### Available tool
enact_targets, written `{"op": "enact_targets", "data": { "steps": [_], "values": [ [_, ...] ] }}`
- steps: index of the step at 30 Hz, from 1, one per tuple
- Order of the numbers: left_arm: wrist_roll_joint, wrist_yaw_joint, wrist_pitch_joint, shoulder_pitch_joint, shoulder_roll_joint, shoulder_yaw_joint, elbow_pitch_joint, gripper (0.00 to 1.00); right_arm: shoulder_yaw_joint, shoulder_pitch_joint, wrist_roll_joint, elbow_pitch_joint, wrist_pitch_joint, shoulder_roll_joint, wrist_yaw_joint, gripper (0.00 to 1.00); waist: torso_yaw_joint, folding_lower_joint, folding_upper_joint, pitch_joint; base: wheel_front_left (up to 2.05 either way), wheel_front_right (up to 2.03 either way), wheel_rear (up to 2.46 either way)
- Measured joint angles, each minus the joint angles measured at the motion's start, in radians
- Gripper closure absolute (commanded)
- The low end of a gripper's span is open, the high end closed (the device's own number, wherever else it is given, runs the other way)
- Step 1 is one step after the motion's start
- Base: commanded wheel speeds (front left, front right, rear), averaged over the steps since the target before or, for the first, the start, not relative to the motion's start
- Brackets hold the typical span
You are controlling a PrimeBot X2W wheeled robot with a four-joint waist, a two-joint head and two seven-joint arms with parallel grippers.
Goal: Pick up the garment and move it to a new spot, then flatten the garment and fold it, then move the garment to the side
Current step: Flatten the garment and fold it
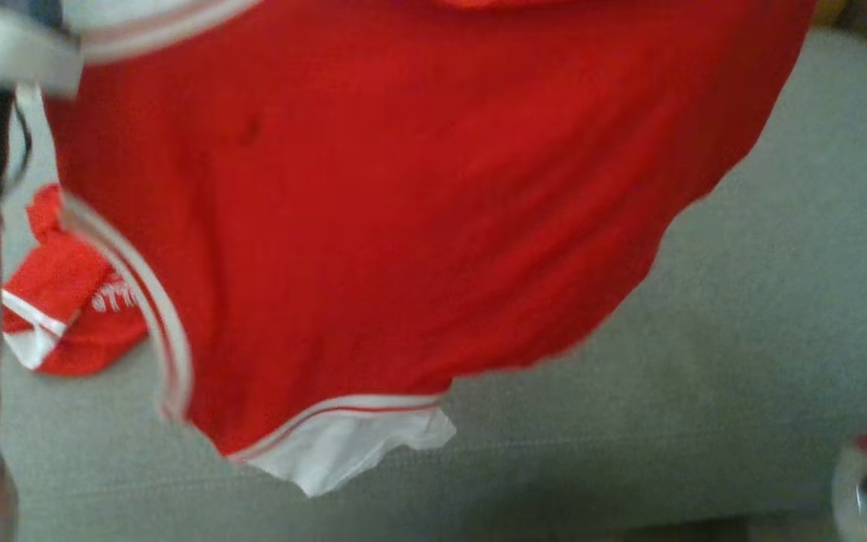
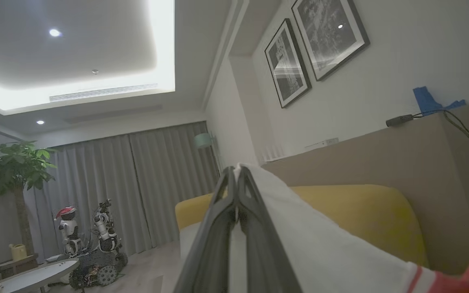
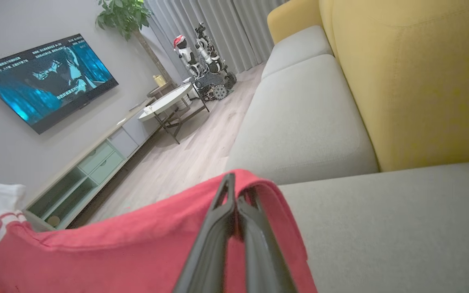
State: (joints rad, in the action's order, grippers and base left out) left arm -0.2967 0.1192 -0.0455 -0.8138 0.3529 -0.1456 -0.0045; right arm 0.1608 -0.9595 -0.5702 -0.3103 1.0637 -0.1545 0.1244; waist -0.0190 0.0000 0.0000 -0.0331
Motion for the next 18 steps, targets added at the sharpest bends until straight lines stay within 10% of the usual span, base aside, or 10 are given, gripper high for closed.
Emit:
{"op": "enact_targets", "data": {
  "steps": [5,18],
  "values": [
    [-0.005,0.005,0.01,-0.343,-0.002,-0.071,0.176,1.0,0.037,-0.265,0.131,-0.067,-0.1,0.043,0.0,1.0,-0.003,0.0,0.0,-0.151,0.0,0.0,0.0],
    [0.106,-0.004,0.302,-0.866,-0.105,-0.124,0.643,1.0,0.053,-0.65,0.301,-0.47,-0.884,0.037,0.0,1.0,0.027,0.0006,-0.0001,-0.466,0.0,0.0,0.0]
  ]
}}
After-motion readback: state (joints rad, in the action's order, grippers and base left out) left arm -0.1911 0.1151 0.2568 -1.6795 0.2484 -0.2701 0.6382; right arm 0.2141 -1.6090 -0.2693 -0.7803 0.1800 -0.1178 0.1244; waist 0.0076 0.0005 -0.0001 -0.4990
